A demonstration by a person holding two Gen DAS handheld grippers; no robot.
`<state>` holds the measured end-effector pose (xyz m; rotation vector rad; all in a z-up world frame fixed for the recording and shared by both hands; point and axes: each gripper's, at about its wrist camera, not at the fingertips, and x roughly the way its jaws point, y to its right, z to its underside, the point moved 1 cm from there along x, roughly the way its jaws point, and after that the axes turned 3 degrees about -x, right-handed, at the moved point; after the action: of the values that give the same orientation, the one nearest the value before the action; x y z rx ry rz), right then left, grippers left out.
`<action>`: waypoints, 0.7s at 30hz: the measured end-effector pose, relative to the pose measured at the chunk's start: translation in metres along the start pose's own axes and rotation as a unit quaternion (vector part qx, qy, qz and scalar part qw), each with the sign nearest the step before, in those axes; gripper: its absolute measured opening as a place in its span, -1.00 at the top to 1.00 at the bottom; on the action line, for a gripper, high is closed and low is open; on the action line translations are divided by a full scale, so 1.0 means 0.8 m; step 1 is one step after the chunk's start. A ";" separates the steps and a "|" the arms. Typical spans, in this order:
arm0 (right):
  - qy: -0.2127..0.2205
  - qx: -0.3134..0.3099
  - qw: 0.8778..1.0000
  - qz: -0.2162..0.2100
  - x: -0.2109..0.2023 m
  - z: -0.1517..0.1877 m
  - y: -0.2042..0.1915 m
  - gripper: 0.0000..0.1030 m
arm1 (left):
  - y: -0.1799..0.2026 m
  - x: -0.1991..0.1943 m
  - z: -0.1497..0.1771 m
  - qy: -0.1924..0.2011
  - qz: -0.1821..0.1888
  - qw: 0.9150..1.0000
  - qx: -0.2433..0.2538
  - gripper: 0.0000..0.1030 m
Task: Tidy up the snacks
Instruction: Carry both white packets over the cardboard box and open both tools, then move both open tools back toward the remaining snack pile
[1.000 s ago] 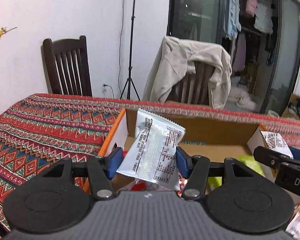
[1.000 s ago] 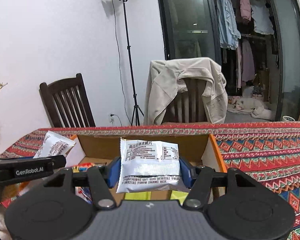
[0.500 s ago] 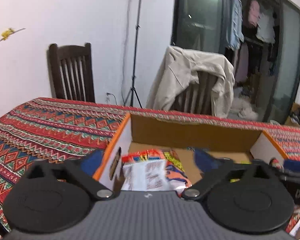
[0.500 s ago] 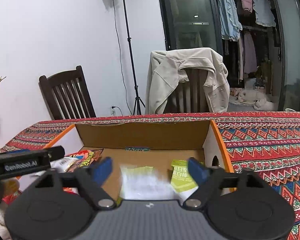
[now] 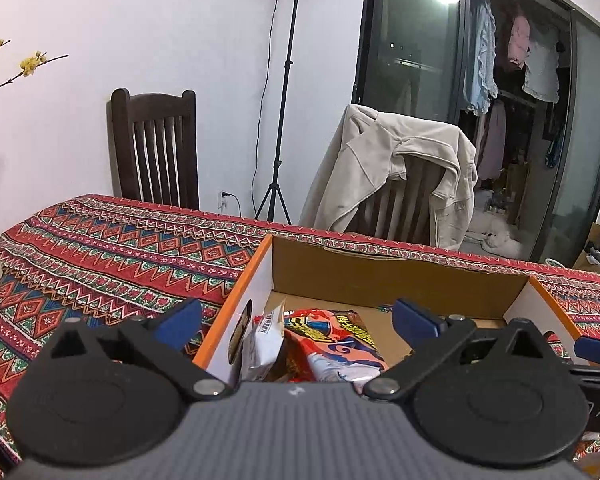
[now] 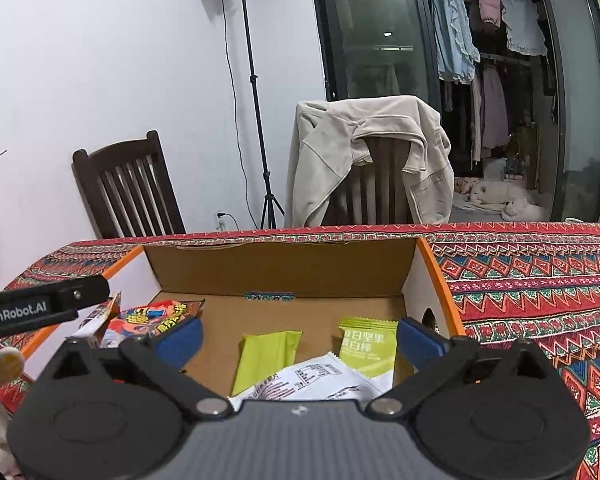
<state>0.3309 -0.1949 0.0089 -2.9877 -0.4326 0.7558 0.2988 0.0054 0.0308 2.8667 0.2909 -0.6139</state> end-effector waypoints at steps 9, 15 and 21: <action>0.015 -0.003 1.000 -0.002 -0.015 -0.009 -0.002 -1.00 | -0.002 -0.010 -0.007 0.007 0.000 1.000 -0.007 -1.00; 0.020 -0.002 1.000 -0.006 -0.051 -0.015 0.002 -1.00 | -0.003 -0.043 -0.016 0.014 -0.004 1.000 0.017 -1.00; 0.011 0.005 1.000 0.002 -0.094 0.002 0.013 -1.00 | -0.020 -0.082 -0.005 0.005 -0.001 1.000 0.019 -1.00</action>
<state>0.2695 -0.2255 0.0415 -2.9851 -0.4217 0.7217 0.2380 0.0117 0.0597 2.9067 0.2866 -0.6105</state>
